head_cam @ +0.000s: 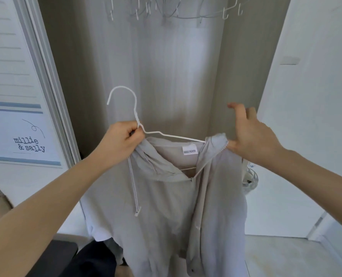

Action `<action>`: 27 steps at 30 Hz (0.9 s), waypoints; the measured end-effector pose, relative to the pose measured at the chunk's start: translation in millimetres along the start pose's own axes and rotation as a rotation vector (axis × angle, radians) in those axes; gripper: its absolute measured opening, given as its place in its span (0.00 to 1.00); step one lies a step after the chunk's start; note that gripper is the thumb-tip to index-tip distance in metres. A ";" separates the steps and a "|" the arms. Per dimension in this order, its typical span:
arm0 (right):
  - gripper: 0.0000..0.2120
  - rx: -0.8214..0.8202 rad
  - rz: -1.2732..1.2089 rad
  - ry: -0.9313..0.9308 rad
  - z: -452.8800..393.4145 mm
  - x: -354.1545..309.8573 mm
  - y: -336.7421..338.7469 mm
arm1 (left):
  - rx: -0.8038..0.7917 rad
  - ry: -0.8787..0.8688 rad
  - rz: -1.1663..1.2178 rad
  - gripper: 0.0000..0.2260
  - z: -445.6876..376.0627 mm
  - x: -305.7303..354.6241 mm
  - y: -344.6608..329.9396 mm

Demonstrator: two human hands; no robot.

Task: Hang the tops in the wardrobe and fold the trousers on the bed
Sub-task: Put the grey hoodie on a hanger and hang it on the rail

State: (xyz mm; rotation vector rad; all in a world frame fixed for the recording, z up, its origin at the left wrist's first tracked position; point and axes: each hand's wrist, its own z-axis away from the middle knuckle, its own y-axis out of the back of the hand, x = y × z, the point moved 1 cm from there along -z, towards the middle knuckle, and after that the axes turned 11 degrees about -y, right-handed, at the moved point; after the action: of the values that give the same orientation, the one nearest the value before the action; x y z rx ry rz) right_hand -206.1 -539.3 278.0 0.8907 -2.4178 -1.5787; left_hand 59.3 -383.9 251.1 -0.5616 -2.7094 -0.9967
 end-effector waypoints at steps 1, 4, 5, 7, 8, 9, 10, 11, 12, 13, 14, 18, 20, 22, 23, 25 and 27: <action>0.31 -0.007 0.158 -0.034 -0.5 -2.9 2.1 | 0.000 0.006 0.009 0.14 -0.2 0.6 0.2; 0.42 -0.435 0.149 -0.070 0.5 -9.0 -5.5 | 0.023 0.025 0.025 0.14 -0.4 1.5 -1.3; 0.39 -0.559 0.030 -0.080 0.9 -10.1 -10.1 | 0.037 0.029 0.022 0.15 0.1 1.6 -2.4; 0.32 -0.631 -0.223 -0.077 1.6 -14.7 -15.1 | 0.051 0.031 0.009 0.15 1.8 -0.3 -4.0; 0.26 -0.610 -0.385 -0.045 3.3 -19.7 -15.7 | 0.042 0.039 0.003 0.15 2.7 -1.1 -5.2; 0.18 -0.569 -0.554 0.014 4.8 -25.6 -15.2 | 0.026 0.053 0.007 0.15 3.1 -1.9 -6.8; 0.10 -0.525 -0.664 0.103 6.7 -32.2 -13.4 | 0.015 0.063 0.022 0.14 2.8 -1.4 -8.5; 0.04 -0.492 -0.683 0.200 8.6 -40.9 -11.0 | 0.009 0.064 0.043 0.13 2.1 0.5 -9.2; 0.03 -0.468 -0.647 0.282 10.9 -48.1 -10.3 | 0.004 0.050 0.060 0.13 0.8 3.7 -9.8; 0.04 -0.447 -0.597 0.344 13.0 -53.3 -12.2 | -0.003 0.022 0.073 0.13 -0.9 7.4 -9.6; 0.03 -0.435 -0.562 0.368 15.0 -56.8 -13.9 | -0.016 -0.012 0.080 0.13 -2.5 10.9 -8.2; 0.06 -0.384 -0.767 0.234 13.2 -48.7 -5.0 | -0.074 -0.064 0.098 0.19 -0.4 -5.7 10.4; 0.16 -0.425 -0.870 0.156 9.4 -35.8 4.3 | -0.079 -0.008 0.078 0.29 2.6 -20.8 25.8; 0.26 -0.458 -0.848 0.082 4.7 -23.6 9.5 | -0.046 0.057 0.109 0.31 3.3 -29.7 37.0; 0.26 -0.457 -0.791 0.055 2.7 -18.0 10.2 | -0.028 0.092 0.136 0.31 4.0 -31.6 39.7; 0.19 -0.474 -0.670 -0.001 -2.4 -7.8 16.8 | 0.008 0.143 0.180 0.28 2.5 -31.6 44.8; 0.18 -0.587 -0.631 -0.050 -4.8 -1.1 25.7 | 0.029 0.174 0.225 0.27 -0.7 -30.8 49.5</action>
State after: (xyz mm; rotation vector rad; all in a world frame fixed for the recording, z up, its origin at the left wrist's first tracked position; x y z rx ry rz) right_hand -213.7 -535.3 302.7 1.5546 -1.5763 -2.3429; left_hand 107.9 -358.4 270.7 -0.7201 -2.4404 -0.9013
